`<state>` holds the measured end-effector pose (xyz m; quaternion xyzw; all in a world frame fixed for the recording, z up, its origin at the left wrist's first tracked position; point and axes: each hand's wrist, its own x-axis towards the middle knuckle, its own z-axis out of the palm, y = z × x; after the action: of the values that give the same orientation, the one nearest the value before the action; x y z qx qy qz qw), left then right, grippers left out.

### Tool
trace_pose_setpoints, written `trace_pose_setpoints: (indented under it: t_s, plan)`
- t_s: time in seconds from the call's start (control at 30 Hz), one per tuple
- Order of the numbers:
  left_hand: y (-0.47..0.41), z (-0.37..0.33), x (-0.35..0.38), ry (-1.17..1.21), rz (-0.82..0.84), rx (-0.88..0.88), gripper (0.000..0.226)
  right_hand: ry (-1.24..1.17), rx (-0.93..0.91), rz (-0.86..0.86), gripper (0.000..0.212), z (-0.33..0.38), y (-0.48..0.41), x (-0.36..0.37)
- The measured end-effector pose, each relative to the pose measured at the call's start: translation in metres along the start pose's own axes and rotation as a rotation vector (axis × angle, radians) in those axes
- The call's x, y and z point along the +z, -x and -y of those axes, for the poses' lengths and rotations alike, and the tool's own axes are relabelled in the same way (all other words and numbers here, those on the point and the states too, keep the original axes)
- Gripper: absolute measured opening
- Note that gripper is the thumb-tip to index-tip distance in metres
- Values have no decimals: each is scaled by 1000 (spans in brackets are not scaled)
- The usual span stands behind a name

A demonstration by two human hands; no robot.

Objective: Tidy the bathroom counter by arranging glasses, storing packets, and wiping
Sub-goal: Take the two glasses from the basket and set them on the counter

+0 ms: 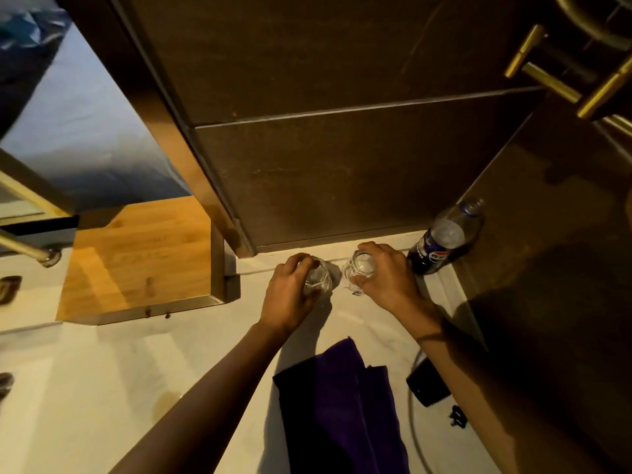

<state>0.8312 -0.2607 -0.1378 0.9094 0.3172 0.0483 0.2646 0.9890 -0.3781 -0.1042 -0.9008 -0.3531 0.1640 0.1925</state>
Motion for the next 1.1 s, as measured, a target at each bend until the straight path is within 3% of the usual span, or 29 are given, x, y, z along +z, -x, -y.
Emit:
trace_pose_setpoints:
  t_s: [0.8, 1.1]
  plan:
    - [0, -13, -4, -4, 47, -31, 63, 192, -2, 118, 69, 9, -4, 1]
    - [42, 5, -53, -189, 122, -9, 73, 321, 4, 218, 103, 22, 20, 6]
